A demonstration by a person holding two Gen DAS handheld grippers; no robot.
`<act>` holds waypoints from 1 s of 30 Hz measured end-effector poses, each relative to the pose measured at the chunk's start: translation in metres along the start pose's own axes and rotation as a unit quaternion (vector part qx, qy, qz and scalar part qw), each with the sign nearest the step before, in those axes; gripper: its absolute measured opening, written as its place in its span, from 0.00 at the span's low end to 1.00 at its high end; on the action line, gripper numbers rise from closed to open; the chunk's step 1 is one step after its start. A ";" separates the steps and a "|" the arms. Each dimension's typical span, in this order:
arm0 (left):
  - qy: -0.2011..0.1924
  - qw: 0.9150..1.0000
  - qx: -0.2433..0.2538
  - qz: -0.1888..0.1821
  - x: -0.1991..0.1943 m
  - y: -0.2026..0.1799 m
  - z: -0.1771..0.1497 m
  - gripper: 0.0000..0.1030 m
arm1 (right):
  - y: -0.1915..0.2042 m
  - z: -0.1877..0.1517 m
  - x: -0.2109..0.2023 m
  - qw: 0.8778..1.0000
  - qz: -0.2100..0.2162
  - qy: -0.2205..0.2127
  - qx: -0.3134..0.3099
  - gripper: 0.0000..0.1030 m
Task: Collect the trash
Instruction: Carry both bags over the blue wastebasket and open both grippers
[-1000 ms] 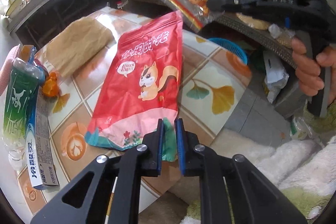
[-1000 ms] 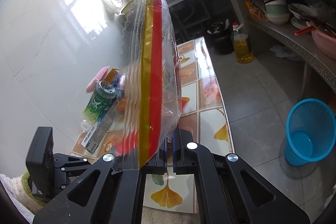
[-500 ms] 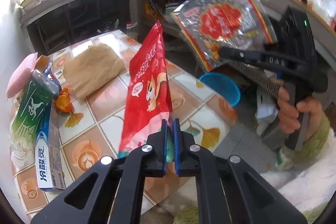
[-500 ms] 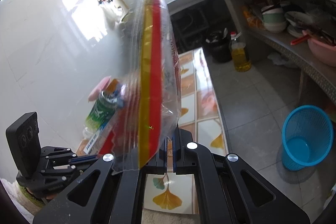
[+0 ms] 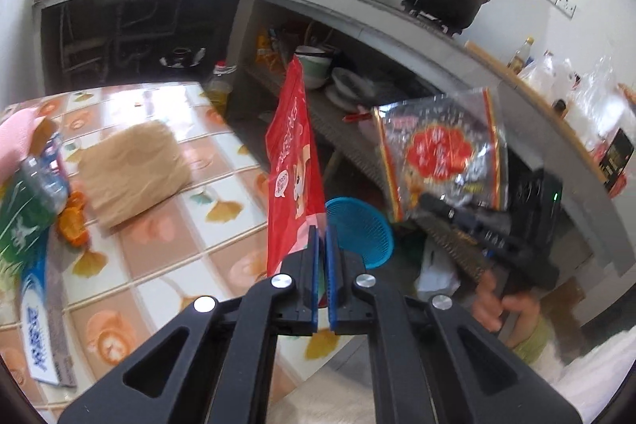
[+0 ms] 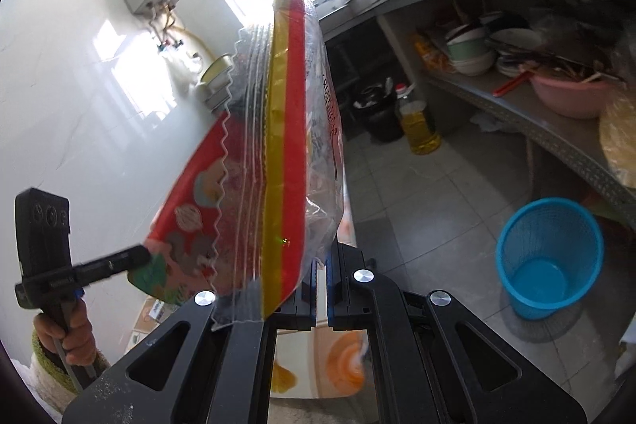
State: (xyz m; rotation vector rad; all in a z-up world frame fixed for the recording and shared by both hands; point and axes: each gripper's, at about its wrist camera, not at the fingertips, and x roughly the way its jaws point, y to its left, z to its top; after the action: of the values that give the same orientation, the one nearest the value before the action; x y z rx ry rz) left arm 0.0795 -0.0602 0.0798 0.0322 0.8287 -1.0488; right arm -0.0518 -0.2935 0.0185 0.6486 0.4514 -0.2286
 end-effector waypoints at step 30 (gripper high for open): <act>0.328 0.943 0.054 -0.027 0.496 -0.110 0.055 0.04 | -0.287 -0.066 0.112 0.930 -0.287 0.144 0.181 0.02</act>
State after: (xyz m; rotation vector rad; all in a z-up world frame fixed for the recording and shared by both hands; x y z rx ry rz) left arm 0.1411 -0.5124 -0.1491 0.4756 1.3759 -1.1479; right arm -0.0729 -0.4821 -0.2327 0.9063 0.8937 -0.7926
